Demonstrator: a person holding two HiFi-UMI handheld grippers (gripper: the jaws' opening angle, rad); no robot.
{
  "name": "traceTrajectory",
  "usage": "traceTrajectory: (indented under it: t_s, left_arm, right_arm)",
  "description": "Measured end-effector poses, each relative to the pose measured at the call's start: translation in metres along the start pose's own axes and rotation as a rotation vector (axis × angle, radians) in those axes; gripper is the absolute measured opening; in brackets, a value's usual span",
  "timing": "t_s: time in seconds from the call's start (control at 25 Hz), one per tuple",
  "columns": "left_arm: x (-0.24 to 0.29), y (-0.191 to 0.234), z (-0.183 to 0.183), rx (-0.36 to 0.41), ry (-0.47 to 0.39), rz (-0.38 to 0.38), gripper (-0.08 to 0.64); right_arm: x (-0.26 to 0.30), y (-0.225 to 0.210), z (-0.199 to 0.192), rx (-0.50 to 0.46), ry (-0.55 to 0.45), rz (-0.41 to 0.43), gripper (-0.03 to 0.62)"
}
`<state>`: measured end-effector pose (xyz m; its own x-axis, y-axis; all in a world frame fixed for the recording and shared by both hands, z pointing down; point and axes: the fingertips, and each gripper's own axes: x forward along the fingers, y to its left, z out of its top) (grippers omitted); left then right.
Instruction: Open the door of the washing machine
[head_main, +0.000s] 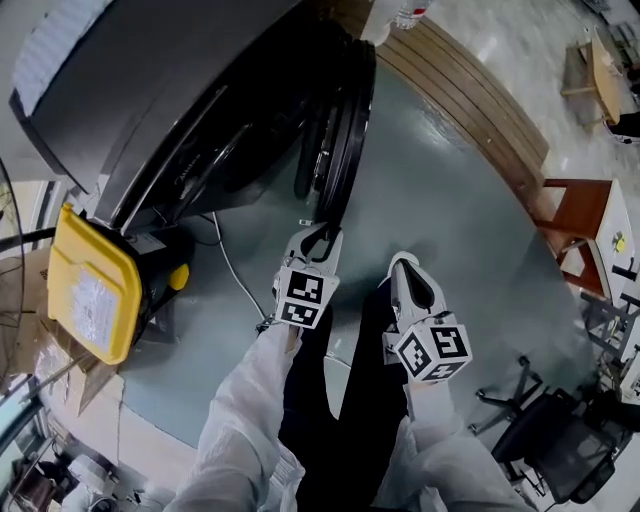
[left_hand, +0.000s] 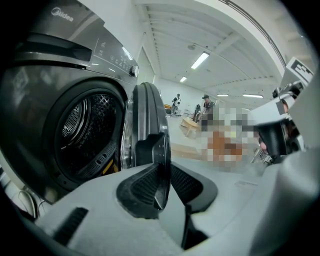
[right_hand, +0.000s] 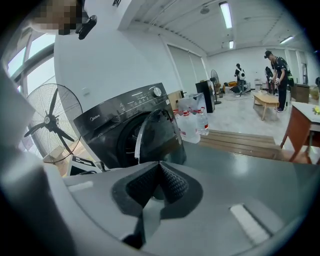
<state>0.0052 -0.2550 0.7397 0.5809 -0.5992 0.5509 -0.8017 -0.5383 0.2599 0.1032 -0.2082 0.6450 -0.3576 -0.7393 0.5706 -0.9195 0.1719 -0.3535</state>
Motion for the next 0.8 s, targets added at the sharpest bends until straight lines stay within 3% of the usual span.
traceTrajectory:
  t_s: [0.24,0.6,0.8]
  left_arm:
    - [0.017,-0.026,0.008,-0.007,0.014,0.049,0.077]
    - [0.042,-0.062,0.011,-0.057,0.019,0.153,0.075]
    - [0.058,-0.08,0.014,-0.083,0.025,0.178,0.08]
  right_arm:
    - [-0.006,-0.025,0.012,-0.009,0.03,0.053,0.011]
    - [-0.015,-0.071,0.032,-0.099,0.086,0.179,0.011]
    - [-0.021,-0.101,0.042,-0.132,0.1,0.2,0.011]
